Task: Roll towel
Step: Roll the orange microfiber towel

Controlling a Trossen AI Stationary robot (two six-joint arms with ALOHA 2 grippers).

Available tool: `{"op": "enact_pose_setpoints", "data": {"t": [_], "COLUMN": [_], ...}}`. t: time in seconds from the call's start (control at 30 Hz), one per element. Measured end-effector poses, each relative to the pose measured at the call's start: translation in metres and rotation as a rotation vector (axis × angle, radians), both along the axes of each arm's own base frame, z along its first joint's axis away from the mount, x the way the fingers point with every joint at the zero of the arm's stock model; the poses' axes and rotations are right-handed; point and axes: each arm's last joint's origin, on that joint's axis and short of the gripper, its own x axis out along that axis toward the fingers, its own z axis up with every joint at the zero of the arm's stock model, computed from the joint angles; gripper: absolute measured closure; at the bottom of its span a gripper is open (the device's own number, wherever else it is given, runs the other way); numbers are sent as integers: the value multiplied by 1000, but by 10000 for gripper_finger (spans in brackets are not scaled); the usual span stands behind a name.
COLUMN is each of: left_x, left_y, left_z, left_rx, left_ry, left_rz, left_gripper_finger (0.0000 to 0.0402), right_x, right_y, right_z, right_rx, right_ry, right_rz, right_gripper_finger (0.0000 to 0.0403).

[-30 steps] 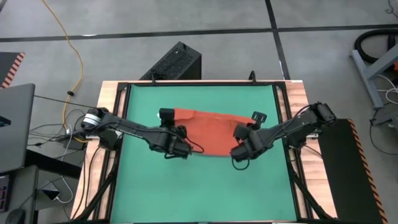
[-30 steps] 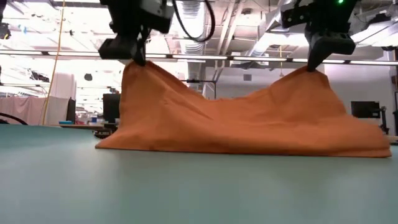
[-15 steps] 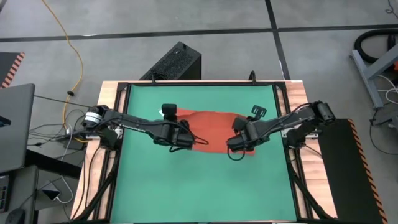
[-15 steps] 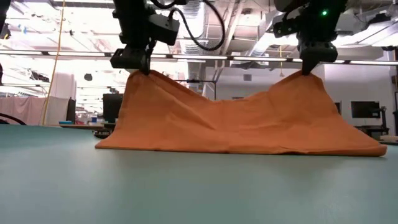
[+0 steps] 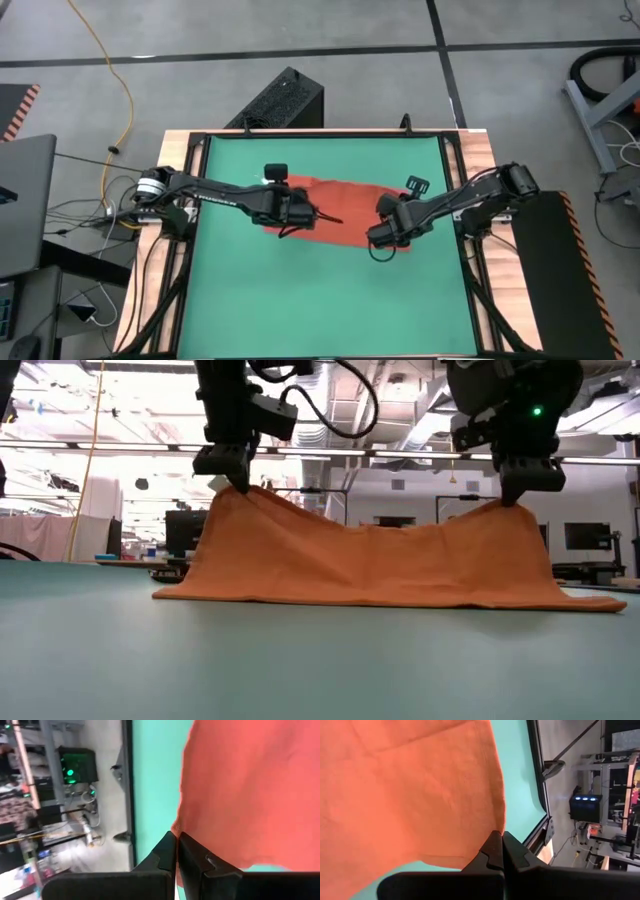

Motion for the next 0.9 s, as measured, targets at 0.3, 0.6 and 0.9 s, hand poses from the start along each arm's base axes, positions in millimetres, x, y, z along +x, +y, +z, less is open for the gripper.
{"op": "enact_pose_setpoints", "data": {"t": [0.3, 0.6, 0.9], "left_x": [-1, 2, 7], "left_y": [10, 24, 49], "left_z": [-37, -39, -39], "left_rx": [-11, -71, -172], "left_ry": [6, -26, -88], "left_rz": [-37, -11, 10], "left_gripper_finger": [401, 402, 401], "right_x": [4, 7, 5], "right_y": [-4, -19, -25], "right_z": [-15, -30, -36], "right_rx": [7, 23, 23], "right_ry": [-54, -78, -75], "right_rz": [9, -19, -39], "right_gripper_finger": [400, 394, 392]}}
